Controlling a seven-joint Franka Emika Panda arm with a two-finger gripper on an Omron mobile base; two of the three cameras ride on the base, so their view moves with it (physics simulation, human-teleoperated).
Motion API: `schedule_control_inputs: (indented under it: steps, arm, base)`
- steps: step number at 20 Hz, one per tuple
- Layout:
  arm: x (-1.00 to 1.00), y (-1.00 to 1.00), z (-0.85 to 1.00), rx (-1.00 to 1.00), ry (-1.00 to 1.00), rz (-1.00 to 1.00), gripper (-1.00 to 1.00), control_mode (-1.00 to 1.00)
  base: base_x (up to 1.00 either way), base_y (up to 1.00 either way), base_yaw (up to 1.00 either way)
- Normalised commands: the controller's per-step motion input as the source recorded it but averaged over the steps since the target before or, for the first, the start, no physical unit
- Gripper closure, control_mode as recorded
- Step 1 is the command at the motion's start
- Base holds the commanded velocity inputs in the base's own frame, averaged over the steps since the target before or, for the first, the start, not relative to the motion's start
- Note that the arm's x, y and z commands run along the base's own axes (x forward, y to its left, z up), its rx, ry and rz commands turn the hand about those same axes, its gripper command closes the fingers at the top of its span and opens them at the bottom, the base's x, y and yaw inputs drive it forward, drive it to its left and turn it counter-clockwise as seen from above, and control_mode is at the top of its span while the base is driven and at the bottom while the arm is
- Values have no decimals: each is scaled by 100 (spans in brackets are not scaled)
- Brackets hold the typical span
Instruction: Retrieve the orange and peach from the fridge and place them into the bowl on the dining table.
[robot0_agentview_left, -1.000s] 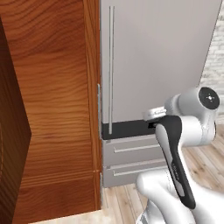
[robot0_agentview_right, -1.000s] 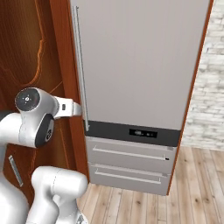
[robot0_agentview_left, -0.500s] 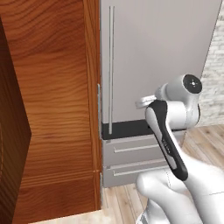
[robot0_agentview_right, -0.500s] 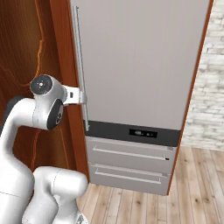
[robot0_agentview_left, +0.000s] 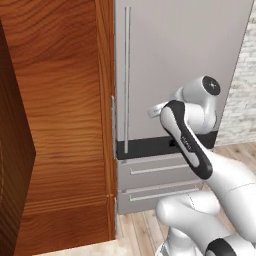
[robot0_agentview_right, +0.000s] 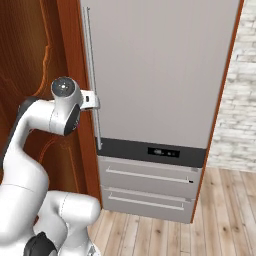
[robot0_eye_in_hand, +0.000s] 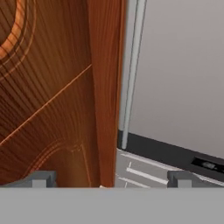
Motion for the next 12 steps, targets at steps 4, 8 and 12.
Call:
schedule_control_inputs:
  steps: [4,8,12]
  arm:
    - [27,6,-1,0,0,10,-100,-100]
    - [31,22,-3,-1,0,1,-100,-100]
    - [34,20,0,-1,0,0,-100,-100]
  base:
    - [0,0,0]
    - [0,0,0]
    - [0,0,0]
